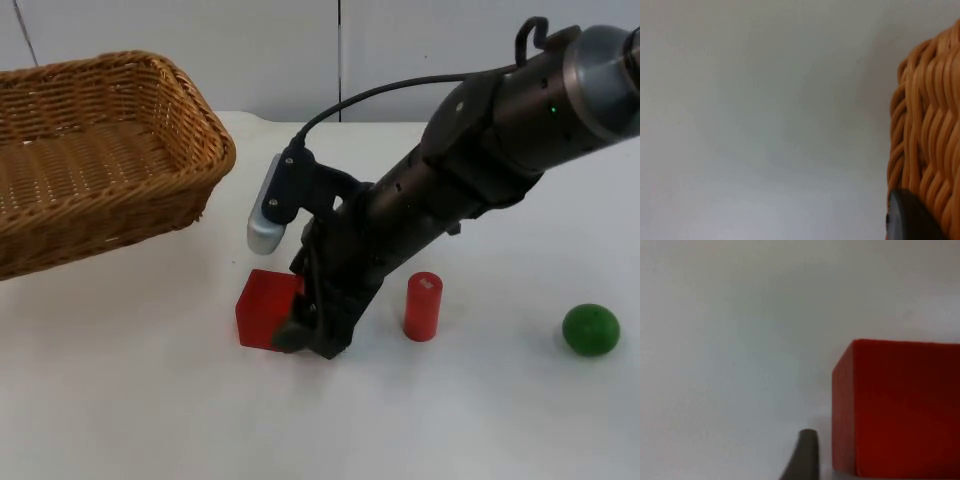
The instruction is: Pick up the basket with the left hand and place the object to the left of the red cylinder into the basket with the right hand.
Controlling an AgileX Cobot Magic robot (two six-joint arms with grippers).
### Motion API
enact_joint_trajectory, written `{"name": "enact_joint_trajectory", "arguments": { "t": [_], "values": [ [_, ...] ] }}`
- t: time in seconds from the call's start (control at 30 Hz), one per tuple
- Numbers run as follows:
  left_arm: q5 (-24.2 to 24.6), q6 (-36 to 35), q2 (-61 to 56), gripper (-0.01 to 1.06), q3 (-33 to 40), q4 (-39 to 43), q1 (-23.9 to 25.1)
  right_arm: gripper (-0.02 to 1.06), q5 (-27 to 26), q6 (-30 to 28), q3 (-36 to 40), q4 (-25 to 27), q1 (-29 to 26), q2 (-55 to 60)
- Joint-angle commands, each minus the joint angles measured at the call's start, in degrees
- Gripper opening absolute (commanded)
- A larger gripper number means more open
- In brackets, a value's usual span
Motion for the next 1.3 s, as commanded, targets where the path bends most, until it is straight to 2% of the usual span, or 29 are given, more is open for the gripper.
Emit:
{"name": "enact_joint_trajectory", "arguments": {
  "t": [0.0,0.03,0.07,0.1,0.2,0.4,0.53,0.63,0.73,0.9,1.27],
  "values": [
    [0.05,-0.35,-0.22,0.0,0.07,-1.96,0.21,0.49,0.37,-1.06,-0.25,0.65,0.37,-0.23],
    [0.05,-0.35,-0.22,0.0,0.07,-1.96,0.21,0.49,0.37,-1.06,-0.25,0.65,0.37,-0.23],
    [0.05,-0.35,-0.22,0.0,0.07,-1.96,0.21,0.44,0.37,-1.06,-0.25,0.76,0.37,-0.23],
    [0.18,-0.35,-0.22,0.0,0.07,-1.99,0.21,0.28,0.28,-1.06,-0.25,0.76,0.37,-0.23],
    [0.4,-0.35,-0.22,0.0,0.07,-1.99,0.21,0.0,0.61,-1.06,-0.25,0.34,0.37,-0.23],
    [0.4,-0.35,-0.22,0.0,0.07,-1.99,0.21,0.0,3.15,0.38,-0.25,-1.67,-0.49,-2.31],
    [0.52,-0.35,-0.22,0.0,0.07,-2.09,0.21,0.0,7.05,8.26,-0.25,-12.84,-2.43,-6.4],
    [0.52,-0.35,-0.22,0.0,0.07,-2.09,0.21,0.0,9.31,11.66,-0.25,-15.55,-4.04,-8.59],
    [0.42,-0.35,-0.22,0.0,0.07,-2.08,0.21,0.0,13.8,14.07,-0.25,-15.71,-7.47,-12.93],
    [0.42,-0.35,-0.22,0.0,0.07,-2.08,0.21,0.0,14.48,19.04,-0.25,-16.67,-9.73,-19.27],
    [0.52,-0.35,-0.22,0.0,0.07,-2.08,0.21,0.0,17.25,27.24,-1.06,-16.57,-9.59,-28.62]
  ]
}}
